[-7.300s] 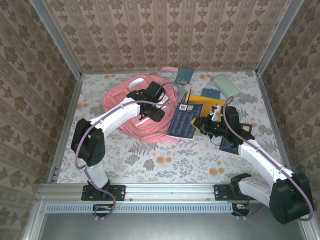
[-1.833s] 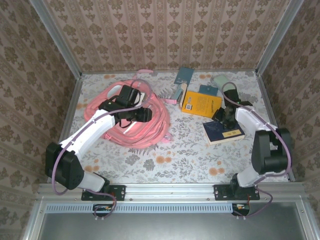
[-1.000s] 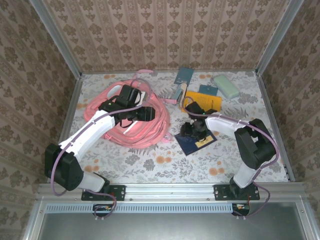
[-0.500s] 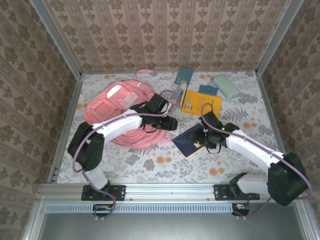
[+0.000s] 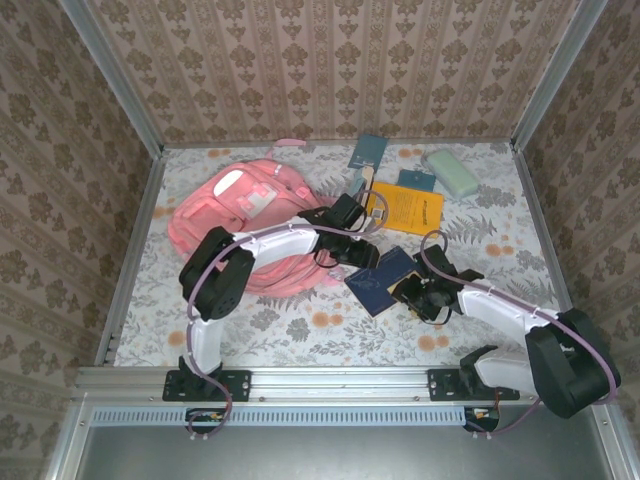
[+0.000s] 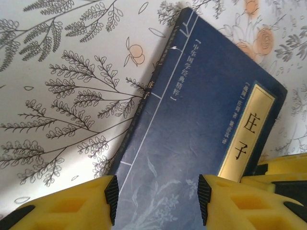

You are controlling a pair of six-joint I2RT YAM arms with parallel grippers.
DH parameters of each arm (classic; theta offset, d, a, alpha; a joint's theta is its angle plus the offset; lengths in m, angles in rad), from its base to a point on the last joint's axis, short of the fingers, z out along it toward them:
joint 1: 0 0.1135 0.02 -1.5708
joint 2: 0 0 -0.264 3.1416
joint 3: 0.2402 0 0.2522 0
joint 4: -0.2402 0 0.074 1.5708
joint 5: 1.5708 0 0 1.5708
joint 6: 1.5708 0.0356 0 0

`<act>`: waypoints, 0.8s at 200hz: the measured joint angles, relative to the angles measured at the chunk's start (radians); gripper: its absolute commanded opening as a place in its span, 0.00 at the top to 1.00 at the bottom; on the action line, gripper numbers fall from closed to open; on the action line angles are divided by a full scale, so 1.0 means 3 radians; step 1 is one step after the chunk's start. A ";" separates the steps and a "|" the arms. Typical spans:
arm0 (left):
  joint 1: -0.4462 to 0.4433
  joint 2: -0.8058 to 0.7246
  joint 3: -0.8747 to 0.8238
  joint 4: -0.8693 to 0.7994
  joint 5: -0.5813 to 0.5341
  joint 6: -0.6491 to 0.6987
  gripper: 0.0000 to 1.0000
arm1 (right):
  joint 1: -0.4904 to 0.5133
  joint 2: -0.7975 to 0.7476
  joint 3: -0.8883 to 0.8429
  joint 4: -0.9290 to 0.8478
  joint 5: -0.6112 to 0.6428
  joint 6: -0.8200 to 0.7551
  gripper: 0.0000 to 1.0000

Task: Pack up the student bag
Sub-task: Pick up the book at the center of the table.

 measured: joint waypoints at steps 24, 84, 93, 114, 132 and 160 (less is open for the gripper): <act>0.0000 0.0120 0.0004 -0.0001 0.0033 0.0000 0.51 | -0.0069 0.0085 0.0022 0.0072 -0.0092 -0.0011 0.61; 0.0008 0.0317 0.0132 -0.0006 0.0041 0.0034 0.51 | -0.0104 0.0239 0.0094 0.0268 -0.0144 -0.0153 0.65; 0.0014 0.0329 0.0151 -0.0025 0.0051 0.0039 0.51 | -0.0106 0.0270 0.0111 0.0263 -0.0146 -0.0161 0.65; 0.0022 0.0336 0.0167 -0.0048 0.0079 0.0064 0.52 | -0.0109 0.0334 0.0160 0.0228 -0.0156 -0.0167 0.66; 0.0029 0.0336 0.0169 -0.0053 0.0113 0.0083 0.55 | -0.0122 0.0360 0.0178 0.0207 -0.0173 -0.0168 0.66; 0.0089 0.0336 0.0165 0.0018 0.0328 0.0072 0.56 | -0.0153 0.0369 0.0183 0.0187 -0.0200 -0.0193 0.68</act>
